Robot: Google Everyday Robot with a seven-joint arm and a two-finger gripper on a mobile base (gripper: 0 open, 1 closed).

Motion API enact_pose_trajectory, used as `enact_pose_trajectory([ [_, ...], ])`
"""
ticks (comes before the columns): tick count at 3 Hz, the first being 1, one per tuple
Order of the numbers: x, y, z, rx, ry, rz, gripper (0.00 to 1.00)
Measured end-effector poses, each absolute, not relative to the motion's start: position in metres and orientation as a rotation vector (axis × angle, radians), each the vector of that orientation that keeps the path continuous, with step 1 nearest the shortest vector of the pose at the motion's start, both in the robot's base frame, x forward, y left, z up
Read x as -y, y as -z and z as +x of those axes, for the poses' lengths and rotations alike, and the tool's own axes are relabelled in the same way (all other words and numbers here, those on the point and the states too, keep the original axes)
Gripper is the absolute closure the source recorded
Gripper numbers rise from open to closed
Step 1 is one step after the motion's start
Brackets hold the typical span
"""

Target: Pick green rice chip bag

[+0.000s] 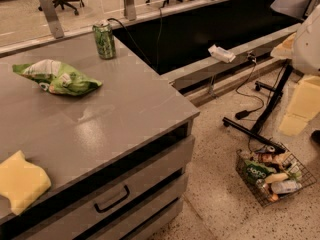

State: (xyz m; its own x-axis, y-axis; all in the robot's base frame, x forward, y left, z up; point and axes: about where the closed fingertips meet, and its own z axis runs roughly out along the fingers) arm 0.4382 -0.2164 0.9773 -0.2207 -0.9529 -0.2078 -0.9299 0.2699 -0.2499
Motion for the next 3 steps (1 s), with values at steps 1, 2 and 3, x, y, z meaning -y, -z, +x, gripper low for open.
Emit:
enact_pose_trajectory([
  [1,0.216,-0.978,0.439,-2.225,0.104,-1.722,0.00],
  [2,0.196,-0.986,0.470,-2.115,0.053,-1.741,0.00],
  [3,0.146,-1.002,0.527,-1.939,-0.015,-1.786,0.00],
])
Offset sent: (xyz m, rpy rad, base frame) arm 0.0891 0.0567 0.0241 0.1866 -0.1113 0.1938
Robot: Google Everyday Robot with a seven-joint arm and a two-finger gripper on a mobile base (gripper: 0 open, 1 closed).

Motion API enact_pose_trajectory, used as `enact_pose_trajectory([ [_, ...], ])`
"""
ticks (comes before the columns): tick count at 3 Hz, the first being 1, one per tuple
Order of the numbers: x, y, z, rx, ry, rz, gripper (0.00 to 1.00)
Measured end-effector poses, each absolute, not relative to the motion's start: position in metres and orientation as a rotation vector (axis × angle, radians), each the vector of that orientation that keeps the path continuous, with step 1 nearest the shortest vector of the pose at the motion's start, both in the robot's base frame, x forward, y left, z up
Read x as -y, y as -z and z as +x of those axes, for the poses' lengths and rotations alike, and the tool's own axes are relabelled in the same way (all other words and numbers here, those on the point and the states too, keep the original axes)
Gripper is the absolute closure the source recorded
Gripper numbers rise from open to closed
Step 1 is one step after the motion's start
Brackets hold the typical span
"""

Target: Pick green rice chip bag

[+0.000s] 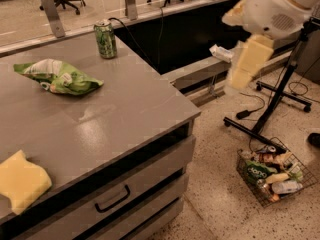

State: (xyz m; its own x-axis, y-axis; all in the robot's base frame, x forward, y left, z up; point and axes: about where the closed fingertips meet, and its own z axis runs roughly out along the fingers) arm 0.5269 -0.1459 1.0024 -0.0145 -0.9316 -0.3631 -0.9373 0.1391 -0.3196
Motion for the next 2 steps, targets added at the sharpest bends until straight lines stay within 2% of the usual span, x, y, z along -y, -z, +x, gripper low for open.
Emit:
enact_pose_trajectory([
  [2,-0.002,-1.031,0.598,-1.629,-0.242,-1.839,0.00],
])
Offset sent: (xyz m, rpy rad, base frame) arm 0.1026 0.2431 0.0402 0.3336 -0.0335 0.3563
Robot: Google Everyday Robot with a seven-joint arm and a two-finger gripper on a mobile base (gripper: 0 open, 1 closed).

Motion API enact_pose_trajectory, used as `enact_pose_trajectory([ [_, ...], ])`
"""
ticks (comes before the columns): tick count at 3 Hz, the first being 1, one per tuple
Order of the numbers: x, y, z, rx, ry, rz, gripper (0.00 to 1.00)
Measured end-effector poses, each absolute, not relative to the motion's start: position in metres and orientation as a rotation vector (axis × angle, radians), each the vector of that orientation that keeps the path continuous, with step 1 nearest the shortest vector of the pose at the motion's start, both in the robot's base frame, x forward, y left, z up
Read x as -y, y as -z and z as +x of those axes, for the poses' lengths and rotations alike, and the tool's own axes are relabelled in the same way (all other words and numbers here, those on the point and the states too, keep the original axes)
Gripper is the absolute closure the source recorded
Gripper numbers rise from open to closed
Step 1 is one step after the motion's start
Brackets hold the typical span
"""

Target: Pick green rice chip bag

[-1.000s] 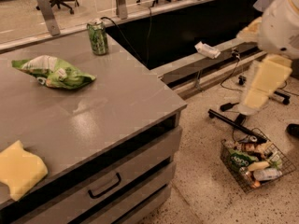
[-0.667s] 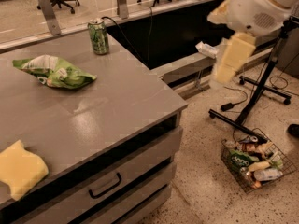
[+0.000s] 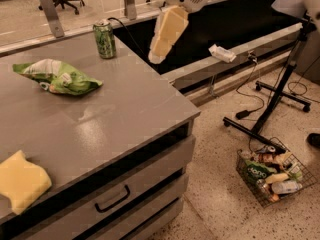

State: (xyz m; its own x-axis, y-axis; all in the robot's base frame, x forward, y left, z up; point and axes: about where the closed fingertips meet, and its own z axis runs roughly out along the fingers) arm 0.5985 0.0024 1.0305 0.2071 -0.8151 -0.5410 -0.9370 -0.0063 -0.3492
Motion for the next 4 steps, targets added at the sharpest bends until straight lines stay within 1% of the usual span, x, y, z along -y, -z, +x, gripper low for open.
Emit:
enact_pose_trajectory([
  [1,-0.074,-1.018,0.613,-1.584,-0.336,-1.857,0.00],
  [2,-0.152,-0.975,0.624,-1.616,-0.422,-1.892,0.00],
  [3,-0.152,-0.975,0.624,-1.616,-0.423,-1.893,0.00],
  [4,-0.168,-0.957,0.632,-1.605,-0.470,-1.916,0.00],
])
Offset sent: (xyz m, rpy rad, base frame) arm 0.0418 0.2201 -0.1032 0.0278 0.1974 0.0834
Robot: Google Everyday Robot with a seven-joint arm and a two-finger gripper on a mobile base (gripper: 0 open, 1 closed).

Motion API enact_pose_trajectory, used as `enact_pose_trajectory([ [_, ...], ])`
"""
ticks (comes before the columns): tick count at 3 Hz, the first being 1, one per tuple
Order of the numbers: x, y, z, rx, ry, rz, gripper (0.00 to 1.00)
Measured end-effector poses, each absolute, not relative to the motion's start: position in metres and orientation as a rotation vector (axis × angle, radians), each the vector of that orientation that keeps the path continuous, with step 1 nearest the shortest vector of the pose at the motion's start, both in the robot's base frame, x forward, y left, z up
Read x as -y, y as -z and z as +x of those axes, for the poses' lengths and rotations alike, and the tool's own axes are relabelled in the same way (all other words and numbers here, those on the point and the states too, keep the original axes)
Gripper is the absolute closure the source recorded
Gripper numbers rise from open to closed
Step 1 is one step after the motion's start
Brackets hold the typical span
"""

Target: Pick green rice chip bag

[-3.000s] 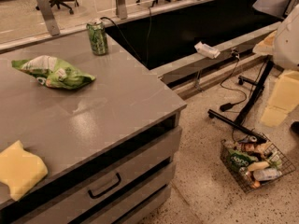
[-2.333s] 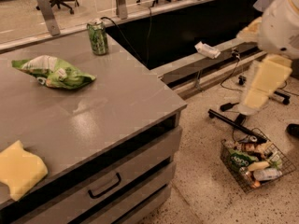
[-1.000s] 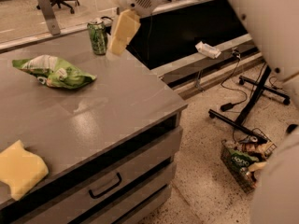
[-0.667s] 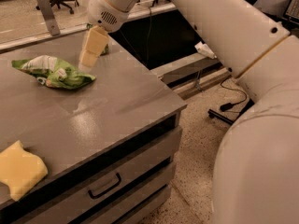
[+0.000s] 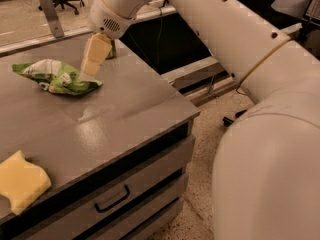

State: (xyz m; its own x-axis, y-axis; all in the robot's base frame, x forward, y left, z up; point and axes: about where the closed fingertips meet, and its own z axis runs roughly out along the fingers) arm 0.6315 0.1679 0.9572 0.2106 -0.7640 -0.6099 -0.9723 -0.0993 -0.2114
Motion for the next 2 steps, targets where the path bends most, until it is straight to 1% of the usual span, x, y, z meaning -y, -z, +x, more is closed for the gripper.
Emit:
enact_pose_trajectory([
  [2,-0.225,-0.897,0.658,-1.587,-0.582,-1.978,0.00],
])
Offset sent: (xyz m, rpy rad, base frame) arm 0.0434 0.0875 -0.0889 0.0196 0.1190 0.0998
